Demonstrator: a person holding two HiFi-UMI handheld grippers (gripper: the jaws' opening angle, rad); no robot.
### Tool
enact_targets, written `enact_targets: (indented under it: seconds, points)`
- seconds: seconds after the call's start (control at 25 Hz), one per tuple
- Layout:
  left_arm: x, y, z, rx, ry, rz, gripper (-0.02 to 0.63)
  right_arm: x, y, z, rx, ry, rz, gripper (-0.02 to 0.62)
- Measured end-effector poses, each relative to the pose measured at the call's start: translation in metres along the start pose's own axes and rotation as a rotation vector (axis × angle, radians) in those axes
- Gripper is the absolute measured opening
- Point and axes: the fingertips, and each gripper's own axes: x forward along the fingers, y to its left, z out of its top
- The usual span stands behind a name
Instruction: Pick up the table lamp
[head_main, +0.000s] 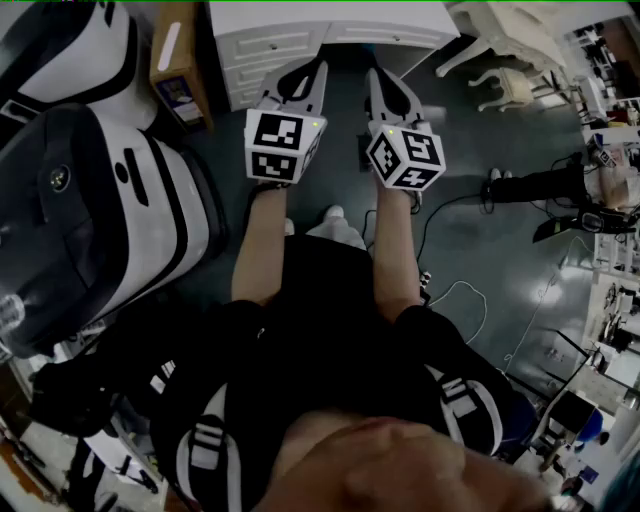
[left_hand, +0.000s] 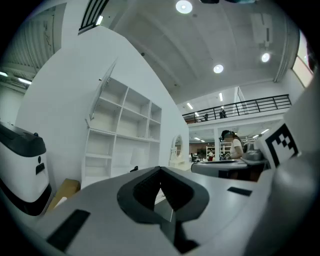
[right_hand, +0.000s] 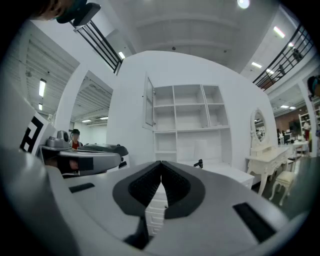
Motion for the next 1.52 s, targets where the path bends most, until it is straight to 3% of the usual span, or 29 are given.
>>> enact_targets:
  seconds: [0.48, 0.8, 0.96, 1.36, 1.52]
  points:
    - [0.008, 0.006, -0.02, -0.026, 0.029, -0.007, 0.009, -0.007, -0.02, -0.009, 0.035, -0.013, -0.058, 0.018]
    - [0.052, -0.014, -0.038, -0.054, 0.074, -0.079, 0.009, -0.021, -0.077, -0.029, 0.067, 0.039, -0.176, 0.018]
    - [0.075, -0.019, -0.036, -0.054, 0.03, -0.072, 0.009, -0.014, -0.105, -0.037, 0.095, 0.054, -0.206, 0.018]
    - [0.131, 0.016, -0.051, -0.072, 0.067, 0.015, 0.009, 0.048, -0.137, -0.056, 0.147, 0.087, -0.146, 0.018]
    - [0.16, 0.023, -0.059, -0.075, 0.095, 0.024, 0.009, 0.065, -0.165, -0.058, 0.171, 0.088, -0.16, 0.018]
